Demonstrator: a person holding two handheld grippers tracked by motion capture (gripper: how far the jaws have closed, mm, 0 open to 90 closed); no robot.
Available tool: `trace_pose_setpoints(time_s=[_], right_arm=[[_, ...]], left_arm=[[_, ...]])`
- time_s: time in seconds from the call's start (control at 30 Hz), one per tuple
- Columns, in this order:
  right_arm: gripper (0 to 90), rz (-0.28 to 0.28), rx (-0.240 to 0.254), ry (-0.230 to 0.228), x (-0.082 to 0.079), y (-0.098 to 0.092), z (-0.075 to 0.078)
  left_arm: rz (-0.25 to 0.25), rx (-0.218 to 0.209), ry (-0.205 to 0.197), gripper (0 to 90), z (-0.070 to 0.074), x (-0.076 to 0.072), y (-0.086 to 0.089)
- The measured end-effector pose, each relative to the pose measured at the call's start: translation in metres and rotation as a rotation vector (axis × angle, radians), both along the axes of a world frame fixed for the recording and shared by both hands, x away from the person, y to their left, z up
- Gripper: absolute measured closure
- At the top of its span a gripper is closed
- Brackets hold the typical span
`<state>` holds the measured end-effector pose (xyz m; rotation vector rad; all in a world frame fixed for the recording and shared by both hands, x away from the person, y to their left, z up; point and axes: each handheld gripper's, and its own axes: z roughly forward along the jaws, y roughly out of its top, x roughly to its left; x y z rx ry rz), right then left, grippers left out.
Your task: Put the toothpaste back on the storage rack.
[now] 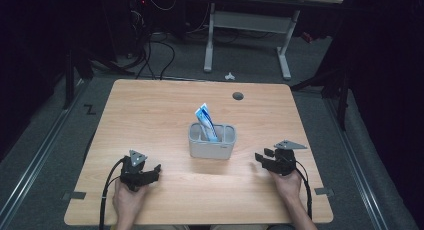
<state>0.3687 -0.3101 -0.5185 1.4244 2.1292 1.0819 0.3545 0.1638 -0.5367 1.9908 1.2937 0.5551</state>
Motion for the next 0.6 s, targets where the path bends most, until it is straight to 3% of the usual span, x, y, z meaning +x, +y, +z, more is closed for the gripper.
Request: trace_pose_setpoints(time_s=[0.6], right_arm=[[48.8, -0.017, -0.039, 0.012, 0.0047, 0.0037, -0.0079]], left_arm=[[0.000, 0.000, 0.000, 25.4, 0.0000, 0.0000, 0.0000]])
